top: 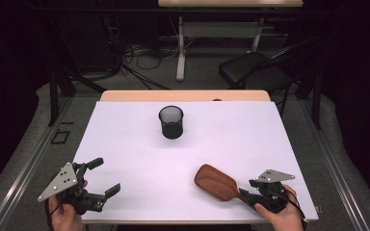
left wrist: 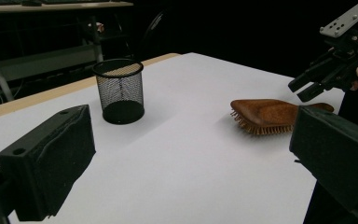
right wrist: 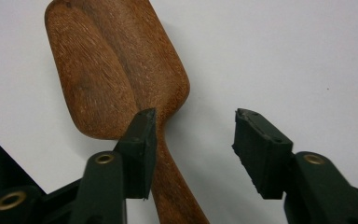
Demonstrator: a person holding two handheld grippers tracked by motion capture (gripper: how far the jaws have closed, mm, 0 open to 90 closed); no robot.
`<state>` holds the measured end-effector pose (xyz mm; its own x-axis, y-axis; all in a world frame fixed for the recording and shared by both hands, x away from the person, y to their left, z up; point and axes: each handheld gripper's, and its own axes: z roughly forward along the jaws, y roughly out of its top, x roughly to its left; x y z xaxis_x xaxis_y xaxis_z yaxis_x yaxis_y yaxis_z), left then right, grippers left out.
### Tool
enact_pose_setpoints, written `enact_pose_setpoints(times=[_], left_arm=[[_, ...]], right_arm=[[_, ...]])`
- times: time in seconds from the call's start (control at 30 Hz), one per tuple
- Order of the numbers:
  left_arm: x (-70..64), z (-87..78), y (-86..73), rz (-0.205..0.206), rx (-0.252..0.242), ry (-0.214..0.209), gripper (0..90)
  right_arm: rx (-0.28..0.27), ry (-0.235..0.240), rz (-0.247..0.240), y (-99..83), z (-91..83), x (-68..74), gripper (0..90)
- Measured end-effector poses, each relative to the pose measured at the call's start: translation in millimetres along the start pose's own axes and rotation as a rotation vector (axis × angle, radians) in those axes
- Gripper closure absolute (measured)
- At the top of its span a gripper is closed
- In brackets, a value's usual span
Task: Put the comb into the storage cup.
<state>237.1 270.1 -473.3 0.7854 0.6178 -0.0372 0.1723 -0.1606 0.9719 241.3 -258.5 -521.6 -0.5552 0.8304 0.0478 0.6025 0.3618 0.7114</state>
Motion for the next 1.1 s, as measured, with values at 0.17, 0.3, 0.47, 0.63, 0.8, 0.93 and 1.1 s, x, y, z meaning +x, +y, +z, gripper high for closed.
enact_pose_setpoints(times=[0.17,0.3,0.47,0.63,0.8,0.93,1.1], left_arm=[[-0.1,0.2,0.0,0.0,0.0,-0.002,0.2],[-0.3,0.4,-0.1,-0.002,0.0,-0.002,0.2],[-0.3,0.6,0.0,-0.002,0.0,-0.003,0.2],[-0.5,0.5,0.1,-0.001,0.003,-0.001,0.2],[-0.6,0.3,0.1,0.0,0.003,0.0,0.2],[-0.7,0.2,0.2,0.002,0.003,0.001,0.2],[-0.9,0.3,0.2,0.0,0.001,-0.001,0.2]], right_arm=[[-0.01,-0.006,-0.02,2.5,-1.8,-0.4,44.2],[-0.021,-0.005,-0.043,4.8,-2.7,-0.8,42.2],[0.001,0.015,-0.061,7.8,-3.3,-1.0,40.5],[0.049,0.027,-0.087,12.1,-4.1,-1.7,39.2],[0.107,0.048,-0.15,17.0,-2.5,-1.7,41.1],[0.137,0.059,-0.185,19.4,-1.5,-0.6,43.2],[0.147,0.066,-0.211,21.4,-1.0,2.0,43.3]])
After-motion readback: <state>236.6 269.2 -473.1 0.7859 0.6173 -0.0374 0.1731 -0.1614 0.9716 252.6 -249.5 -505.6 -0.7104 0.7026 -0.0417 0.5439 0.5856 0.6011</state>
